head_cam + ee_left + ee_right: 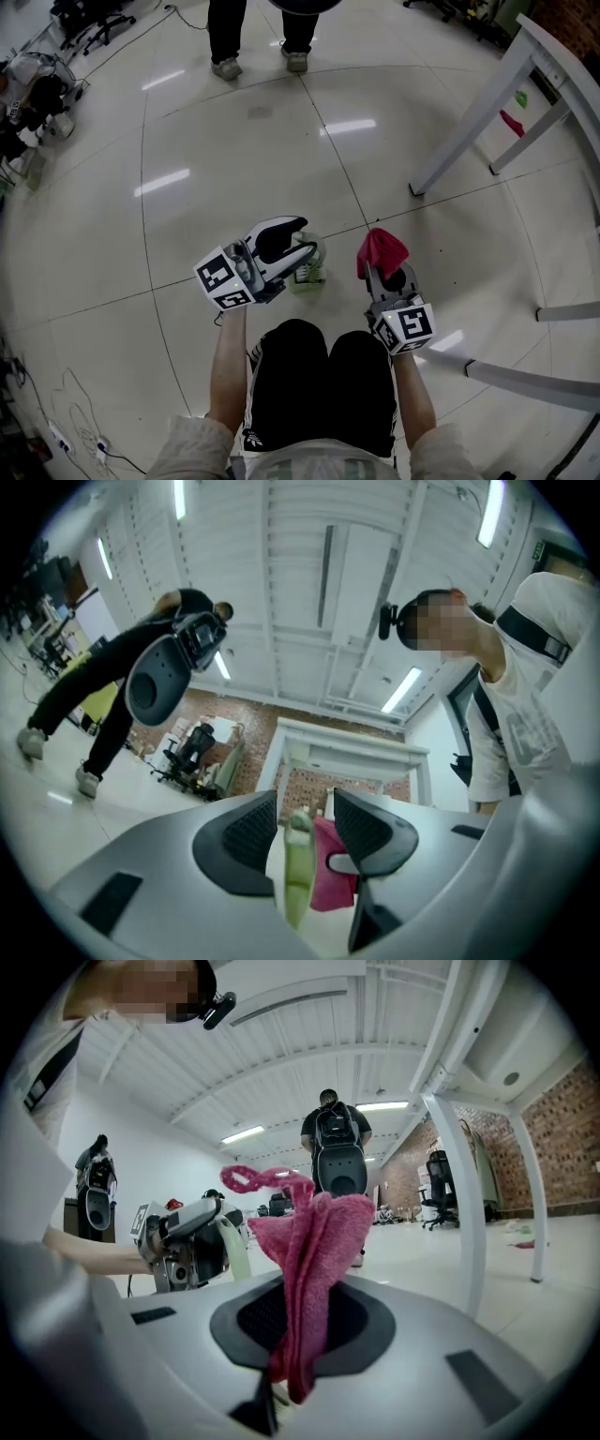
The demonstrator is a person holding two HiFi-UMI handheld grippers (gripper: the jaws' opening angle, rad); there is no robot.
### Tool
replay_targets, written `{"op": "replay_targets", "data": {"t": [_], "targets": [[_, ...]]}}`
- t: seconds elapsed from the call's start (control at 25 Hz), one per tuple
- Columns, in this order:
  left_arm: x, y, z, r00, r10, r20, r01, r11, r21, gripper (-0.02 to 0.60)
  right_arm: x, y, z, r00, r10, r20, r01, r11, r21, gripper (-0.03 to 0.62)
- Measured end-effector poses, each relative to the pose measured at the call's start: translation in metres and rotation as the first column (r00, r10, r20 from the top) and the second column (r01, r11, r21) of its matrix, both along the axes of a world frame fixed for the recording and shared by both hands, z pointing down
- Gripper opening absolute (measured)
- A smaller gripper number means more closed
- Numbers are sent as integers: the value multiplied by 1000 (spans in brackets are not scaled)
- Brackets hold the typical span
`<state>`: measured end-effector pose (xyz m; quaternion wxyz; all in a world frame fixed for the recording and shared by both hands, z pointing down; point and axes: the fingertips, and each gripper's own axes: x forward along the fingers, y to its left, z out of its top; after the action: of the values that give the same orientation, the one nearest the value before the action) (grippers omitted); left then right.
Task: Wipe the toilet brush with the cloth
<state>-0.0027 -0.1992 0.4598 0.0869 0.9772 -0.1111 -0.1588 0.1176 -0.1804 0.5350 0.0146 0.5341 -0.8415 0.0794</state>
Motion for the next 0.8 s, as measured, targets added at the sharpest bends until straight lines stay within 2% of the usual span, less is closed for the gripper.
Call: {"op": "replay_targets", "data": {"t": [0.08, 0.12, 0.16, 0.2, 0.24, 0.28, 0.32, 0.36, 0.4, 0.56, 0.64, 0.72, 0.8], "targets": [[-23, -4, -30, 990, -115, -84, 116, 993, 7, 167, -1, -1, -6, 1000, 6, 19, -6, 1000, 11, 31], [-38, -8, -42, 972, -203, -122, 204, 979, -3, 167, 0, -3, -9, 1000, 12, 27, -13, 1000, 18, 31], [-54, -14, -50, 939, -314, -140, 312, 949, -32, 167, 0, -6, -13, 999, 21, 39, -22, 999, 23, 31], [-71, -23, -49, 890, -439, -124, 433, 898, -73, 165, 1, -10, -16, 998, 33, 57, -35, 999, 25, 31], [-85, -31, -40, 827, -557, -73, 549, 829, -103, 160, 3, -14, -18, 996, 50, 76, -52, 998, 22, 31], [-96, -37, -27, 762, -647, -1, 644, 758, -104, 118, 4, -19, -19, 993, 73, 91, -74, 997, 14, 31], [-103, -41, -13, 705, -706, 69, 709, 700, -85, 56, 4, -23, -19, 990, 100, 102, -101, 995, 4, 31], [-106, -41, 0, 665, -737, 120, 746, 663, -68, 5, 4, -26, -19, 986, 126, 112, -127, 992, -7, 31], [-107, -41, 9, 648, -748, 146, 760, 646, -64, 3, 2, -29, -19, 981, 147, 128, -146, 989, -16, 31], [-100, -40, 29, 653, -741, 159, 757, 647, -90, 3, -6, -37, -16, 974, 158, 162, -156, 987, -28, 31], [-97, -40, 34, 663, -730, 165, 747, 659, -82, 3, -8, -38, -14, 977, 152, 151, -149, 988, -29, 31], [-88, -39, 27, 699, -698, 153, 711, 702, -48, 3, -7, -40, -19, 976, 153, 154, -150, 988, -32, 31], [-76, -37, -1, 734, -661, 153, 668, 744, 7, 4, -5, -44, -40, 974, 163, 157, -158, 986, -47, 31]]}}
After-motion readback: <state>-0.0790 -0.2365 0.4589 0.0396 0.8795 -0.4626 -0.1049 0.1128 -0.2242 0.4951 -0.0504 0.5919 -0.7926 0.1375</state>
